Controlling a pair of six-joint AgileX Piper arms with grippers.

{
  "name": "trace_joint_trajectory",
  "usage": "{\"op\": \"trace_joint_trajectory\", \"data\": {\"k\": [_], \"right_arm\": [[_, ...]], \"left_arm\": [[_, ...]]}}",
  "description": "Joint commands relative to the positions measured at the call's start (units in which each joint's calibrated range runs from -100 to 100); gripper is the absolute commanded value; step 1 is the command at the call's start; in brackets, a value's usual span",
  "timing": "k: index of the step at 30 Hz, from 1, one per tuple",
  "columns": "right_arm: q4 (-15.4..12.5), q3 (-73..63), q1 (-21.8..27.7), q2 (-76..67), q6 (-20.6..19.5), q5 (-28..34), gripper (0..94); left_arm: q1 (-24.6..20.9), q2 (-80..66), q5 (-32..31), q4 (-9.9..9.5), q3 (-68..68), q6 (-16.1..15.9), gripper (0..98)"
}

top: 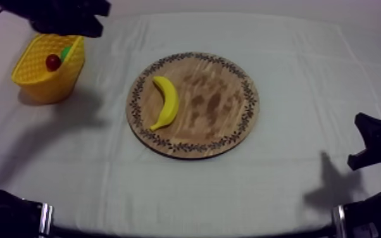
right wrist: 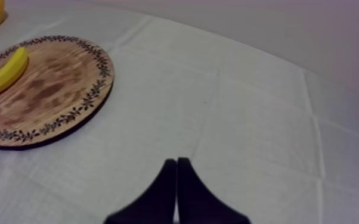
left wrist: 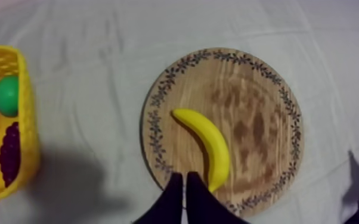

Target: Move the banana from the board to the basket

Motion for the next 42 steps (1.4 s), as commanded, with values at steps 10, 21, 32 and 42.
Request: {"op": "trace_joint_trajectory", "data": {"k": [10,21,32,42], "right_arm": [[0.0,0.0,0.0,0.0,0.0,0.0,0.4],[0.0,0.0,0.0,0.0,0.0,0.0,0.4],[0.0,0.0,0.0,0.0,0.0,0.0,0.4],[0.0,0.0,0.0,0.0,0.0,0.0,0.4]], "left_arm": [[3.8,16.8,6.6,0.23,-10.3,4.9,4.5],[5.0,23.4,10.9,1.47,-14.1,6.5,72.8],[5.6,31.4,11.2,3.22,-17.1,6.9,90.5],[5.9,42.1,8.7,5.85,-19.2,5.5,91.2]]}}
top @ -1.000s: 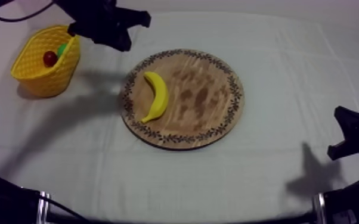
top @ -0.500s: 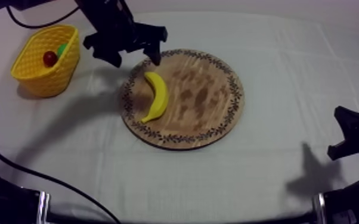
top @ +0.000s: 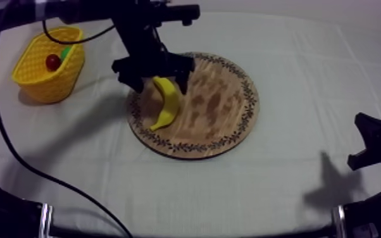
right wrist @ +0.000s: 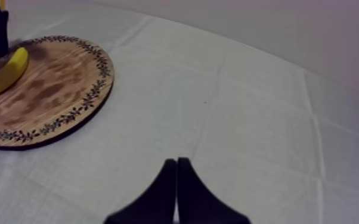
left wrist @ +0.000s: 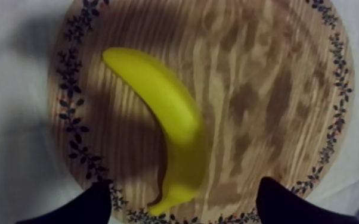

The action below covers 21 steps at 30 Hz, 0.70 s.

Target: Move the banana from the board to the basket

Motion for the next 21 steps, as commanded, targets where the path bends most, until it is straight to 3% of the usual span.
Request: {"op": "trace_joint_trajectory", "data": {"k": [1,13,21], "right_arm": [[0.0,0.0,0.0,0.0,0.0,0.0,0.4],[0.0,0.0,0.0,0.0,0.0,0.0,0.4],[0.0,0.0,0.0,0.0,0.0,0.0,0.4]], "left_arm": [[0.0,2.8,-0.2,0.37,-0.6,-0.3,91.0],[0.6,11.8,-0.7,1.43,-5.9,-1.1,79.2],[0.7,13.5,-1.3,1.62,-6.8,-1.0,54.2]]}}
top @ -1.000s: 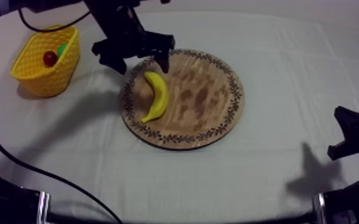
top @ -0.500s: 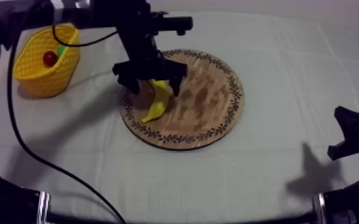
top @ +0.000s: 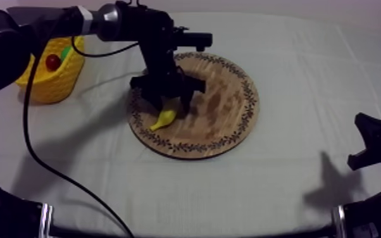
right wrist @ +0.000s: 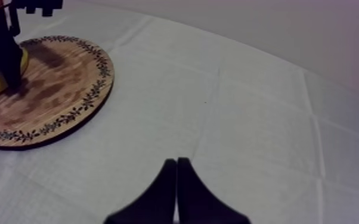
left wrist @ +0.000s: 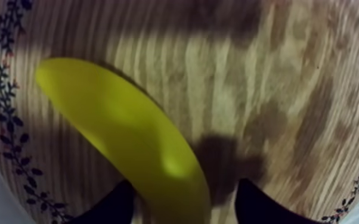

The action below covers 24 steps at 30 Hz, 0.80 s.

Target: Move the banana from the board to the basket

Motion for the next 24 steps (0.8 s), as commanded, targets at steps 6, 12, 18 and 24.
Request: {"op": "trace_joint_trajectory", "data": {"k": [6,12,18,24], "right_arm": [[0.0,0.0,0.0,0.0,0.0,0.0,0.4],[0.0,0.0,0.0,0.0,0.0,0.0,0.4],[0.0,0.0,0.0,0.0,0.0,0.0,0.4],[0.0,0.0,0.0,0.0,0.0,0.0,0.4]], "left_arm": [[0.0,0.7,0.6,0.17,0.0,0.0,47.1],[0.0,0.2,1.2,0.27,0.7,0.4,29.7],[-0.1,-4.4,3.9,-1.04,0.7,1.6,24.7],[-0.6,-16.4,8.6,-3.95,1.1,4.5,24.2]]}}
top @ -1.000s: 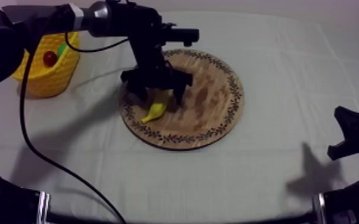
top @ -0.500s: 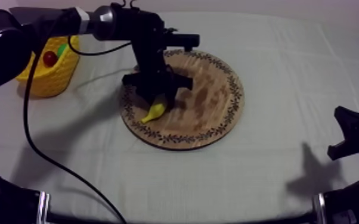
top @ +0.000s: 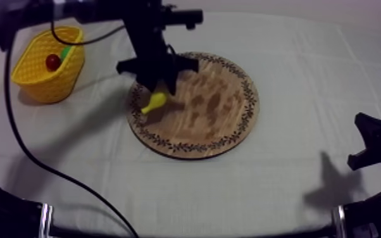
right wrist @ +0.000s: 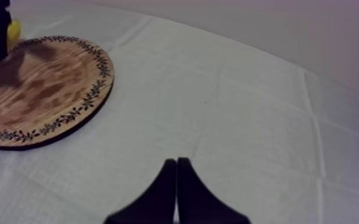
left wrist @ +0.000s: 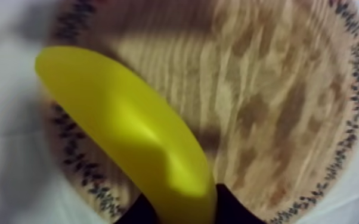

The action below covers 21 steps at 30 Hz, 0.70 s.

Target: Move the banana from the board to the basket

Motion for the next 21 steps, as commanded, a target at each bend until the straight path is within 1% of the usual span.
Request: {"op": "trace_joint_trajectory", "data": {"k": [1,6,10,15,18,21], "right_arm": [[0.0,0.0,0.0,0.0,0.0,0.0,0.4],[0.0,0.0,0.0,0.0,0.0,0.0,0.4],[0.0,0.0,0.0,0.0,0.0,0.0,0.4],[0.0,0.0,0.0,0.0,0.0,0.0,0.4],[0.0,0.0,0.0,0.0,0.0,0.0,0.4],[0.0,0.0,0.0,0.0,0.0,0.0,0.4]], "left_arm": [[-0.2,-7.9,2.0,-1.25,0.2,1.2,24.4],[-1.5,-20.3,6.5,-3.99,2.1,2.2,25.8],[-4.2,-28.3,9.3,-6.12,4.1,1.5,27.1],[-9.7,-33.0,12.1,-8.27,5.1,-1.7,27.8],[-13.3,-33.5,12.6,-9.60,5.4,-3.9,27.9],[-17.0,-32.7,12.9,-10.43,4.8,-6.4,28.2]]}}
